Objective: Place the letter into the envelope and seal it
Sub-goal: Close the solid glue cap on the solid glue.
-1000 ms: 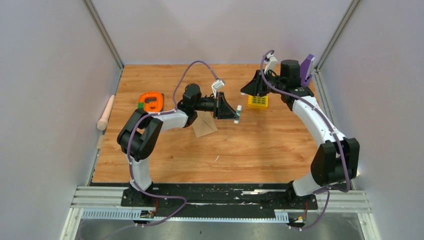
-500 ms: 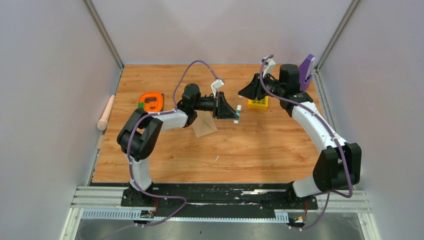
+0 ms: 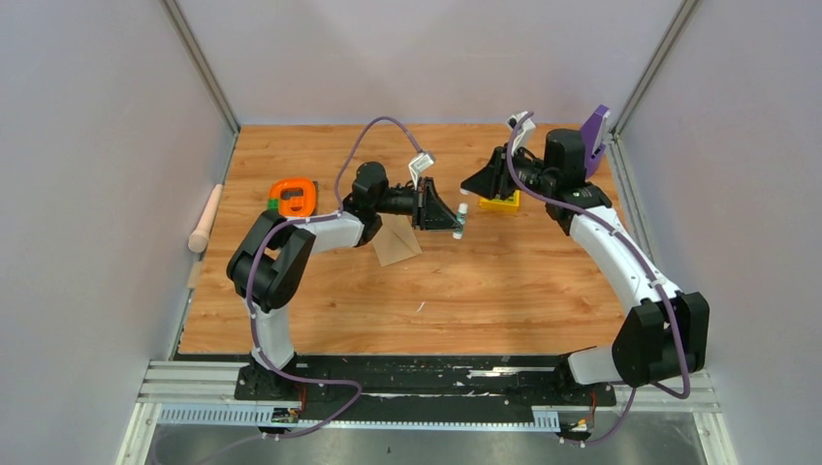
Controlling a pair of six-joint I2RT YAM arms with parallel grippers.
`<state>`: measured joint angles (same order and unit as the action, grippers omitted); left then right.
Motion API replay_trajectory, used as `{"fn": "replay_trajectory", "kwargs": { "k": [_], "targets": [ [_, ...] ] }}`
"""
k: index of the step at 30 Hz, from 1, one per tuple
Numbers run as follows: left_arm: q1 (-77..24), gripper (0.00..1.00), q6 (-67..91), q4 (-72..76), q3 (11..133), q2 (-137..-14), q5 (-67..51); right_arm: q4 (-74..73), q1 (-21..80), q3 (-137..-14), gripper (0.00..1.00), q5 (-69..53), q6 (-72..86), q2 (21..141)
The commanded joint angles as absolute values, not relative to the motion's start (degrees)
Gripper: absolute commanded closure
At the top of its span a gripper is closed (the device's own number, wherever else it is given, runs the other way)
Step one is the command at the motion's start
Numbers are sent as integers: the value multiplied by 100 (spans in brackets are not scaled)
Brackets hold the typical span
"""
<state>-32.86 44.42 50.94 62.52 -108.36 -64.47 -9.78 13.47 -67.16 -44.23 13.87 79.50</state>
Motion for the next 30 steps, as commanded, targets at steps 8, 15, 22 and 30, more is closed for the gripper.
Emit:
{"fn": "replay_trajectory", "kwargs": {
  "k": [8,15,22,30],
  "targets": [
    [-3157,100,4457,5376,6443,-10821,-6519,-795,1419,-6563,71,-4519,1275,7736],
    [-3080,100,4303,5151,6444,-10833,-6513,-861,1419,-6640,72,-4624,1291,7725],
    [-3072,100,4254,5116,6463,-10852,-6521,-861,1422,-6626,73,-4731,1357,7733],
    [-3076,100,4270,5137,6476,-10848,-6538,-826,1501,-6653,73,-4808,1444,7806]
  ]
}}
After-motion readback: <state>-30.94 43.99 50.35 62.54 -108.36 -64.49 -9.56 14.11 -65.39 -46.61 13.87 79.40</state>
